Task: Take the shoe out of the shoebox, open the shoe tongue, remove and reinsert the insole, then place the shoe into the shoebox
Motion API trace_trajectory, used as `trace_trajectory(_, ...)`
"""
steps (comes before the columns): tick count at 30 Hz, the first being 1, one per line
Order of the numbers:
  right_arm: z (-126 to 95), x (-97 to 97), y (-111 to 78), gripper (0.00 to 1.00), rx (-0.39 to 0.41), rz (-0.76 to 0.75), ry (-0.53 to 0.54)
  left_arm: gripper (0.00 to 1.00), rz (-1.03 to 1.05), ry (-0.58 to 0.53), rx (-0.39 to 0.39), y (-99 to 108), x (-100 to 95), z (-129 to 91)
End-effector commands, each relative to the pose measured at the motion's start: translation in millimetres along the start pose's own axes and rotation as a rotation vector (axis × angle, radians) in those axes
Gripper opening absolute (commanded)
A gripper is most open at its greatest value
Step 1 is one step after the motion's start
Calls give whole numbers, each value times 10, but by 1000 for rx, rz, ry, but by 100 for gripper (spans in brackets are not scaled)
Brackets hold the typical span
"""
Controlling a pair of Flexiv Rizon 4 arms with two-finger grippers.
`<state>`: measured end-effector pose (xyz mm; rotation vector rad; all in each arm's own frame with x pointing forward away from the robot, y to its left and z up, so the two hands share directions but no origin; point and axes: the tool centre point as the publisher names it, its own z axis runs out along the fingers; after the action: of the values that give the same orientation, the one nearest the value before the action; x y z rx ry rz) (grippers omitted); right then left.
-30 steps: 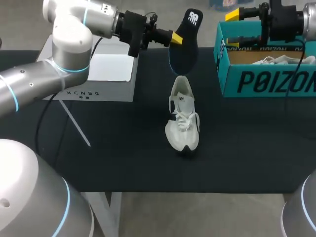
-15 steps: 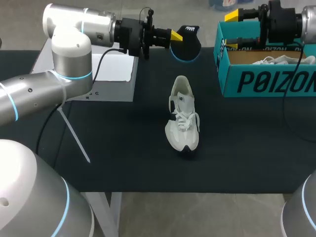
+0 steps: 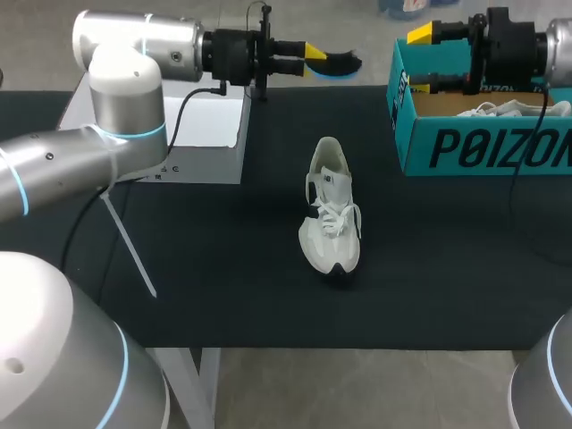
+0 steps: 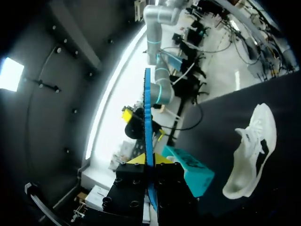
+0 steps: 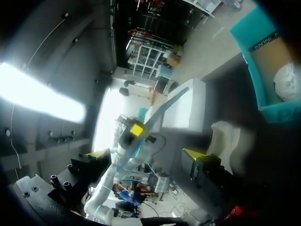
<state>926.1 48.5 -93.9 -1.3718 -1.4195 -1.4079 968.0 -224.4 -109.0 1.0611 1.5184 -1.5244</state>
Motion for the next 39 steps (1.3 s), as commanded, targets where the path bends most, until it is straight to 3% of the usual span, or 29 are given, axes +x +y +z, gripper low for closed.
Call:
trace_trajectory(1,5,-9,-31,100,-7,0,3,0,-393,-150,-35,-67,18,-2)
trace_trajectory(12,62,-55,-67,100,-15,14,5,0,-393,-150,-35,-67,18,-2)
trace_trajectory(16,82,-39,-65,100,-15,12,11,0,-645,-90,1,3,-42,-34)
trace_trajectory(20,84,-38,-66,100,-16,13,13,0,-928,48,11,-23,-63,-43)
trace_trajectory(21,83,-39,-67,100,-16,13,12,0,-993,39,34,-26,-75,-53)
trace_trajectory(22,82,-42,-69,100,-16,14,11,0,-1195,71,50,-38,-74,-56)
trace_trajectory(23,82,-42,-69,100,-17,14,11,0,-1204,95,22,-41,-64,-67)
trace_trajectory(24,82,-42,-70,100,-17,15,10,0,-1350,47,48,-21,-71,-67)
trace_trajectory(25,82,-42,-71,100,-17,15,11,0,-1365,56,76,-29,-73,-69)
trace_trajectory(39,106,12,-118,100,-24,-23,-13,0,-1365,56,76,-29,-73,-69)
